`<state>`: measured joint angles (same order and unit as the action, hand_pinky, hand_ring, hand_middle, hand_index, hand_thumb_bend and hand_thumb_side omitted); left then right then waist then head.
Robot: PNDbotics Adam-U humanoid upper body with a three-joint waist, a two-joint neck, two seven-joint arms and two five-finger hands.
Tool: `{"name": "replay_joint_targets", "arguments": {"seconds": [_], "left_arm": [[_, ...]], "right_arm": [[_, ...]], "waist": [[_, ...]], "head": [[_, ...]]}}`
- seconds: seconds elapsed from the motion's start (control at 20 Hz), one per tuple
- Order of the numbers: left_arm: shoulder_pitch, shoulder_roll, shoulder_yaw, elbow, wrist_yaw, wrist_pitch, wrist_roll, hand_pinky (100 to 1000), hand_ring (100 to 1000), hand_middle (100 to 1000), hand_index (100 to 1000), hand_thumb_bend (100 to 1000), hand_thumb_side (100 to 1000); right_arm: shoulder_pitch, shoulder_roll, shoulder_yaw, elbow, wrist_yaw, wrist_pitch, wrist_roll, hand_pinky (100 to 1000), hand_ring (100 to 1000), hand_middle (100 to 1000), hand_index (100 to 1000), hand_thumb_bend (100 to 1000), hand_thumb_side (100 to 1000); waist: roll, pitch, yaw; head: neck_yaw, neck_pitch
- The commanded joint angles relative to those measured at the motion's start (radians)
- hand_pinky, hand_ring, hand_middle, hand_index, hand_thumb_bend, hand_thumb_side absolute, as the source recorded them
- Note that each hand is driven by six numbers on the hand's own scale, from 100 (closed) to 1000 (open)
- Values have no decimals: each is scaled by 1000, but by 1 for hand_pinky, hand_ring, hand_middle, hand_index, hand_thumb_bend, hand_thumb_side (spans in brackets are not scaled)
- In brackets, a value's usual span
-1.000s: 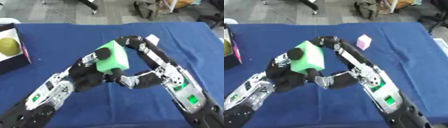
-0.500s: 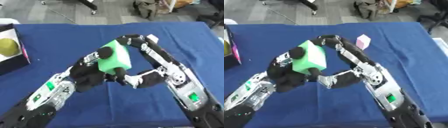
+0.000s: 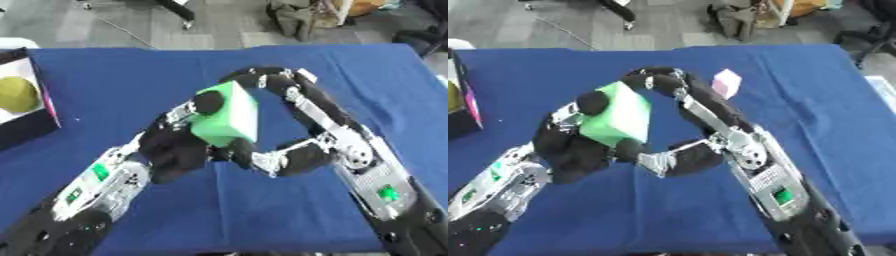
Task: Pick up the objects with one hand, pass them to the other hand, and then place them into the box on the other side of the table.
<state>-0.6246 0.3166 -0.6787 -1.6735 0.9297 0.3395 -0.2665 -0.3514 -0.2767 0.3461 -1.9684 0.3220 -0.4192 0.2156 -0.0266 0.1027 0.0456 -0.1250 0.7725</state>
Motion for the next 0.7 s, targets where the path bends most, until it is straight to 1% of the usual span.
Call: {"name": "replay_joint_targets", "arguments": {"seconds": [0.05,0.25,0.35,0.4,0.55,0.7], "left_arm": [[-9,9,14,14,2,3,11,699,583,322,418,361,619],[-9,9,12,12,3,4,6,699,583,323,419,360,620],[-9,10,10,12,2,5,3,699,583,323,419,360,622],[-9,10,10,12,1,6,2,699,583,323,419,359,622],[-9,10,8,14,0,6,-1,699,582,323,419,360,622],[-9,11,8,15,-1,6,-1,698,582,323,419,361,622]], "right_arm": [[-15,-2,9,-32,2,-11,-4,774,815,763,865,312,411],[-16,-2,7,-32,17,-10,-10,767,814,789,889,353,394],[-17,-1,6,-32,32,-7,-22,764,815,846,899,365,386],[-18,-1,5,-32,40,-5,-29,764,819,899,908,369,383],[-19,0,7,-32,64,3,-45,771,837,962,921,378,379],[-21,2,9,-32,85,13,-60,773,844,991,926,379,379]], "waist": [[0,-15,1],[1,-15,1],[1,-15,1],[1,-15,1],[1,-14,1],[1,-14,2]], "head": [[0,-2],[0,-2],[-1,-2],[-1,-2],[-2,-2],[-4,-2]]}}
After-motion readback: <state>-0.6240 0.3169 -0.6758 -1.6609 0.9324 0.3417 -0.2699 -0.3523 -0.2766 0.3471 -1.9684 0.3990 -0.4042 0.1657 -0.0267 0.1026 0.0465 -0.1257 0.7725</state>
